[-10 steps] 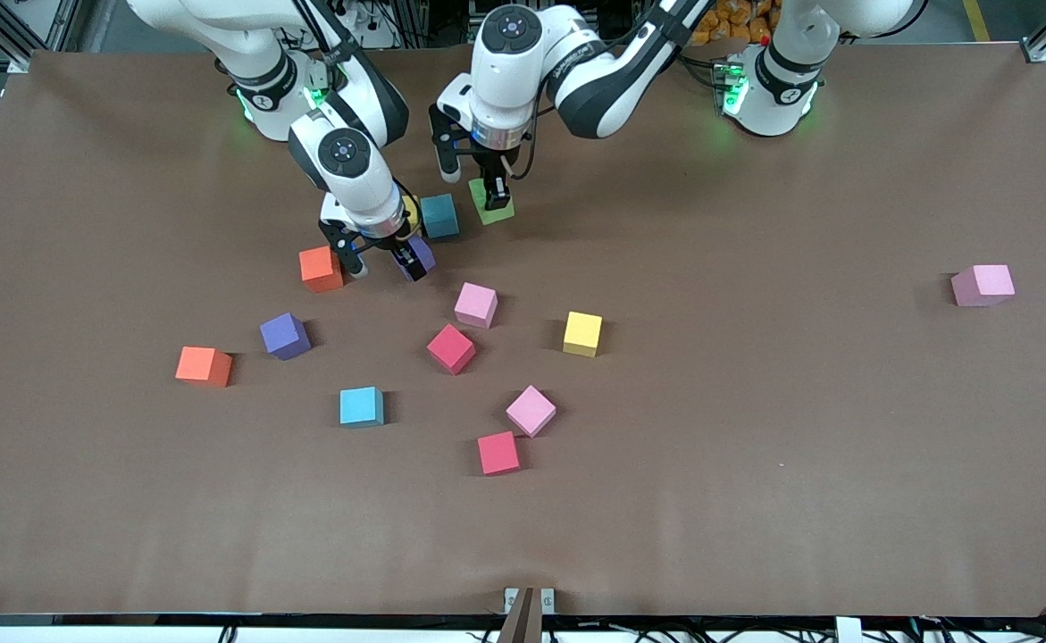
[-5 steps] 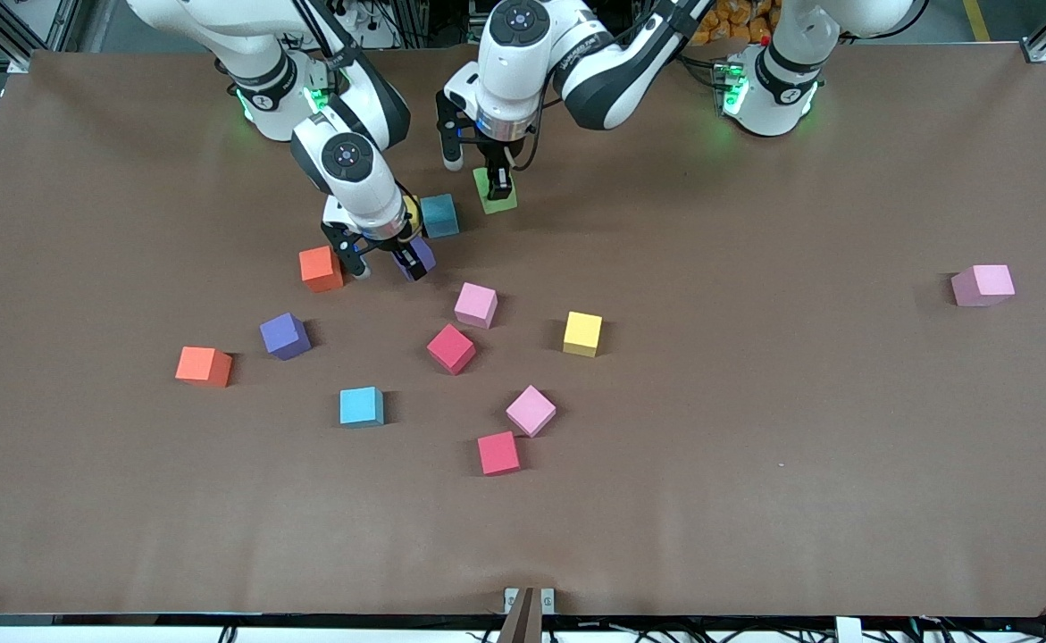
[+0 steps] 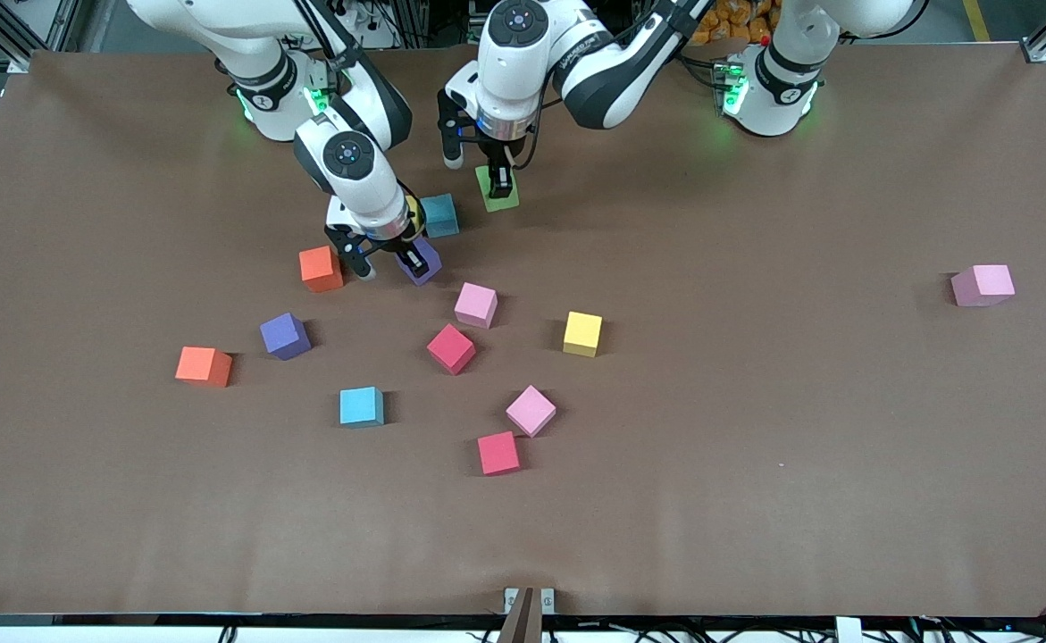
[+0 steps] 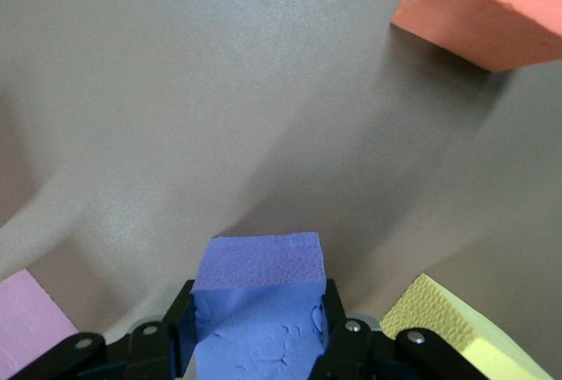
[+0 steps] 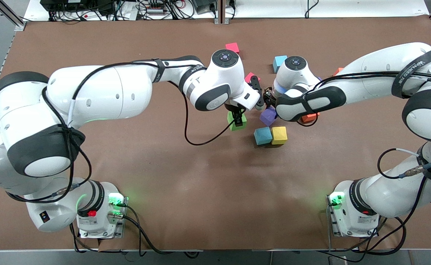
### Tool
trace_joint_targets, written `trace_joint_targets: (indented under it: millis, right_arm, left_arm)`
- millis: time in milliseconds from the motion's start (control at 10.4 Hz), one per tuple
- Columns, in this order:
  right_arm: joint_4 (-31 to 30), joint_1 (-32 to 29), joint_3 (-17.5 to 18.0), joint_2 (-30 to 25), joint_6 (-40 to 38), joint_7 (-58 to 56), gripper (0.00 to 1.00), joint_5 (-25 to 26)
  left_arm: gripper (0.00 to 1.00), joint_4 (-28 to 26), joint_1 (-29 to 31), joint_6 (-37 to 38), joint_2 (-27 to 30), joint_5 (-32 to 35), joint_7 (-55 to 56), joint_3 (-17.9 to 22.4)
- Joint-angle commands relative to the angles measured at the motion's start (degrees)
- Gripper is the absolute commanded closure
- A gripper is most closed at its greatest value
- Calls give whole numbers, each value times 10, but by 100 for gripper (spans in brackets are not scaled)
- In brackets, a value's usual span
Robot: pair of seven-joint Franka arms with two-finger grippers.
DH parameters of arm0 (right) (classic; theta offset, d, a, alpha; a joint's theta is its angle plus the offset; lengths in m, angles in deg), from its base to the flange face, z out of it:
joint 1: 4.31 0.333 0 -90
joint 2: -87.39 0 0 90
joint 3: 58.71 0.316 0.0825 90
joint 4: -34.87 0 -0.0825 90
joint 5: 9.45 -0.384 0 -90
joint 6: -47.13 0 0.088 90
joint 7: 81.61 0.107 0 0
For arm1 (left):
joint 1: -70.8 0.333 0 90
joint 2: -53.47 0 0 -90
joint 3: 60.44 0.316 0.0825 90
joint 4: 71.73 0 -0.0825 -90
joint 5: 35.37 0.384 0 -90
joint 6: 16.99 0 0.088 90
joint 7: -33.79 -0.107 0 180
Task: Form number 2 with 11 blocks
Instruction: 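Grasp the purple block with the right gripper while the left gripper carries green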
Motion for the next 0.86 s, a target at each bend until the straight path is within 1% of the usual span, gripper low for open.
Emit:
trace_joint_targets:
  millis: [0,96,192,288,576,672,768]
  right_arm:
    - [12,-17,-21,9,5,-65,100,8]
    - [25,-25,-41,11,4,-105,100,5]
    - [32,-39,-43,11,1,-135,100,5]
    - [43,-54,-42,11,-23,-170,100,4]
    - [112,-74,-42,11,-138,-229,100,0]
    - [128,-83,-42,10,-162,-247,100,-1]
    - [137,-94,-42,8,-176,-266,100,-1]
  left_arm:
    - [68,-12,2,7,15,-16,-20,-7]
    - [68,-12,2,7,15,-17,-19,-7]
    - [68,-12,2,7,16,-16,-18,-8]
    - [68,-10,2,7,16,-17,-17,-10]
    - [67,-10,-1,6,9,-16,-29,-11]
    - [68,-10,-2,6,4,-16,-67,-17]
    - [75,-13,-2,6,0,-17,-120,-23]
